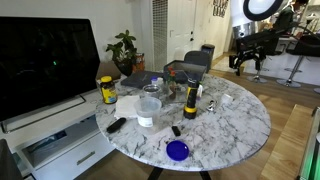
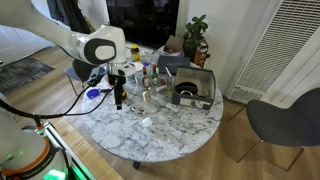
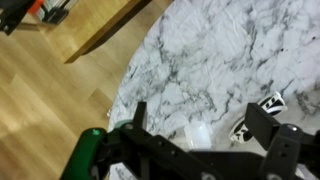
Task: Move the white sunglasses to the left
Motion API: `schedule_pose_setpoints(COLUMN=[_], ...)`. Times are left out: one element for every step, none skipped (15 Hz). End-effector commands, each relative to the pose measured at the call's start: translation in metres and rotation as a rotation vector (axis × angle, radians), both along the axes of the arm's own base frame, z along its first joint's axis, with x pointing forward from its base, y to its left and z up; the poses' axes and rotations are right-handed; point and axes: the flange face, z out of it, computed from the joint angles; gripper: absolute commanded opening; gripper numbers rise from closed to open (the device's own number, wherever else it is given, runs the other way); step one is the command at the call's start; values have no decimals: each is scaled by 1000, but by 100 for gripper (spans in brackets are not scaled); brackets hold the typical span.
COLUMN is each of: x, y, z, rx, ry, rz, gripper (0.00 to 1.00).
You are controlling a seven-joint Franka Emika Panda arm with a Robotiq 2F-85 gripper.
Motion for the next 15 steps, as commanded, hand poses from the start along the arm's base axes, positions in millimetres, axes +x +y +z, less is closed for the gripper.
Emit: schedule_pose_setpoints(x=[-2, 0, 2, 4, 4, 4, 4, 4, 8, 12, 14, 16, 17, 19, 19], y=[0, 0, 0, 0, 0, 0, 0, 0, 4, 9, 13, 17, 20, 19, 21], z=[-6, -6, -4, -2, 0, 0, 0, 0, -8, -13, -18, -24, -30, -37, -43], rx=[7, 6, 5, 5, 4, 4, 4, 4, 1, 11, 41, 56, 72, 87, 106], ry=[16, 16, 9, 4, 1, 0, 0, 0, 10, -3, 2, -6, -1, -11, -9], rz=[-3, -2, -2, -1, -1, -1, -1, -1, 11, 5, -31, -39, -69, -105, -120], gripper=[100, 100, 100, 100, 100, 100, 100, 100, 100, 100, 100, 100, 100, 100, 100])
